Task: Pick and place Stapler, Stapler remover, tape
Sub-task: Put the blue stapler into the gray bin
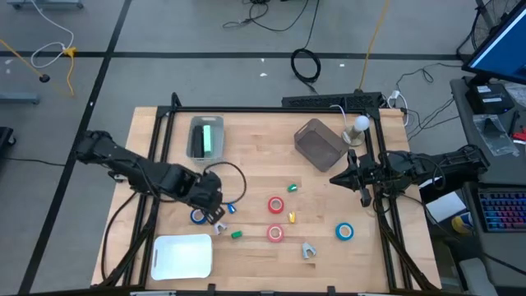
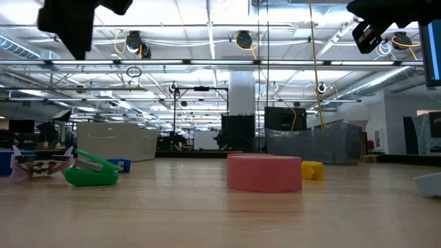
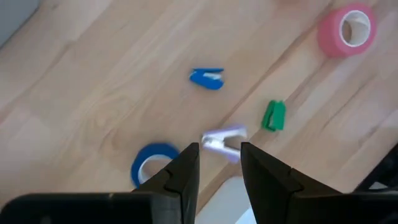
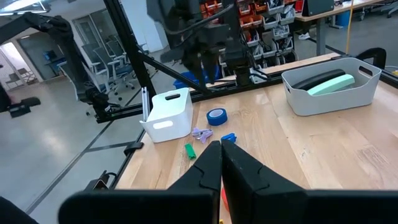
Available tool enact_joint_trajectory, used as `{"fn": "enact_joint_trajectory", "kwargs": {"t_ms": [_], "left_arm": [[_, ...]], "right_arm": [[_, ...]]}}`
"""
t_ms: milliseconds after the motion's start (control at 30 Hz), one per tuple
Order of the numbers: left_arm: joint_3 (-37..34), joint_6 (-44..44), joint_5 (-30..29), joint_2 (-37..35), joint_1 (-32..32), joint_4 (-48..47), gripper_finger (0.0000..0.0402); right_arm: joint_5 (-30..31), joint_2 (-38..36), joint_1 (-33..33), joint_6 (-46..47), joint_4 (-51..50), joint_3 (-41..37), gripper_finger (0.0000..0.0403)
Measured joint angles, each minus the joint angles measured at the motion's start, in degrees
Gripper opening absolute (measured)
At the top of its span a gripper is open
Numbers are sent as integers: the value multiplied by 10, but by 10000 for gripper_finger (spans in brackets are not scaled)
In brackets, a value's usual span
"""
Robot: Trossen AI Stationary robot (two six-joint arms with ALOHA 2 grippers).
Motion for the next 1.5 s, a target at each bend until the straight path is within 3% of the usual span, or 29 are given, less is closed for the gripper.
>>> {"fn": "enact_joint_trajectory", "kwargs": {"t_ms": [300,533,900,1133,1500], "left_arm": [[0,156,22,108,-2,114,120],[0,255,24,165,10,115,120],[0,587,-7,171,24,104,120],[-14,706,-7,170,47,89,120],[-32,797,8,170,74,110,120]], "right_arm": [[0,0,0,0,0,0,4],[0,0,0,0,0,0,4],[0,0,0,0,0,0,4],[0,0,0,0,0,0,4],[0,0,0,0,0,0,4]]}}
